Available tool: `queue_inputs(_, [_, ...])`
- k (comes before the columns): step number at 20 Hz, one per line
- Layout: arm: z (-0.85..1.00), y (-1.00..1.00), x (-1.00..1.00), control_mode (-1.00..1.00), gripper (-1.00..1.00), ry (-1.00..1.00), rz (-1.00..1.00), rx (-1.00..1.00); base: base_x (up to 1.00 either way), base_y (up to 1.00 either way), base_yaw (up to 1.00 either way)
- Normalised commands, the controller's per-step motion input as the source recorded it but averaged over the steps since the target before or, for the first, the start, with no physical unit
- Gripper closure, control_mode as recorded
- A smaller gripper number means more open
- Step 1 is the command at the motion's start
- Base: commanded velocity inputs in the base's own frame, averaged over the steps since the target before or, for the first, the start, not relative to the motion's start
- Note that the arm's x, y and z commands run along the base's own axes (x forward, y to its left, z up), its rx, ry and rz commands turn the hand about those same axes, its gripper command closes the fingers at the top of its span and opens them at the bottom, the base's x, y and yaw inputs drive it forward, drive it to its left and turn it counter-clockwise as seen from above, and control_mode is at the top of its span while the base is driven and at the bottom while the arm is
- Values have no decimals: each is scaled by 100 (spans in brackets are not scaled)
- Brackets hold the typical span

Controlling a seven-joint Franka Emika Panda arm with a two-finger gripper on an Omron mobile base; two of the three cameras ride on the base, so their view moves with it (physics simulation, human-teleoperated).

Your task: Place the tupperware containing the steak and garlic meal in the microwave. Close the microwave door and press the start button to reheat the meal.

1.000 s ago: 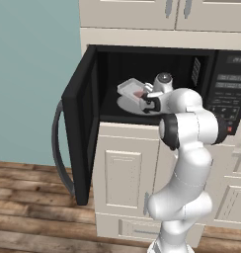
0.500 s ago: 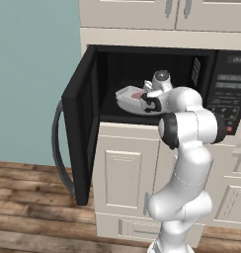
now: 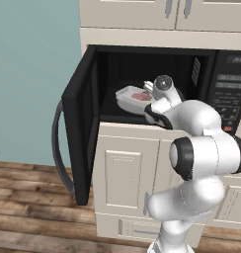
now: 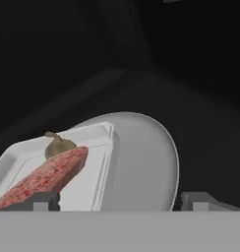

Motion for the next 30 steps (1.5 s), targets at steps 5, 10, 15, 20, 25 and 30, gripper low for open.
queue_inputs(5, [94,35,-95,-100,-100,-9,16,-12,0,0,0])
queue_inputs(10, [55,26,-100,-100,-100,-2,39,-23,0,0,0])
queue_inputs(15, [73,15,-100,-100,-100,0,40,-36,0,0,0])
queue_inputs(20, [95,11,-100,-100,-100,1,36,-44,0,0,0])
queue_inputs(25, [70,17,-100,-100,-100,7,23,-45,0,0,0])
queue_inputs(30, [42,25,-100,-100,-100,10,12,-44,0,0,0])
